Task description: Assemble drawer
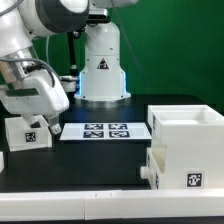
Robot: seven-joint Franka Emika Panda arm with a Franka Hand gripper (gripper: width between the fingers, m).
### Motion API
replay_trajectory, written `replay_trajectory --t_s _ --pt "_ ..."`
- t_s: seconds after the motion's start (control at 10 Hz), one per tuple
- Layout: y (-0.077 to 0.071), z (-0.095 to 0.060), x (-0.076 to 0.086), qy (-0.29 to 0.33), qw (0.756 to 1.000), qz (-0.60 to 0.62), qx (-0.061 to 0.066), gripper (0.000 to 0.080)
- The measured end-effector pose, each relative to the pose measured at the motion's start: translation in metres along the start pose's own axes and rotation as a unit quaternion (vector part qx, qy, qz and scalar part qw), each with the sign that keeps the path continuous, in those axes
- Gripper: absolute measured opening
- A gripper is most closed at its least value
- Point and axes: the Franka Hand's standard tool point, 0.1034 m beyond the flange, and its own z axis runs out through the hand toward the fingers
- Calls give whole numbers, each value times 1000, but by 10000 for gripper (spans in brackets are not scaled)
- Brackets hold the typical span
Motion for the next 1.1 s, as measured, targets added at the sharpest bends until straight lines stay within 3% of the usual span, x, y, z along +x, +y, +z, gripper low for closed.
replay_trajectory --t_s 0.1,0.5,0.6,0.7,1.0,1.1 --pt "2 6 -1 -1 1000 6 5 649" --pt "-3 19 -6 -1 1000 -7 -2 649" --pt "-3 19 -6 -1 1000 -9 -2 515" --pt "-3 19 -6 -1 1000 -10 -2 515" --pt "-4 18 -6 -1 1000 -14 -2 101" --pt "-5 17 -5 1 1000 -16 -2 101"
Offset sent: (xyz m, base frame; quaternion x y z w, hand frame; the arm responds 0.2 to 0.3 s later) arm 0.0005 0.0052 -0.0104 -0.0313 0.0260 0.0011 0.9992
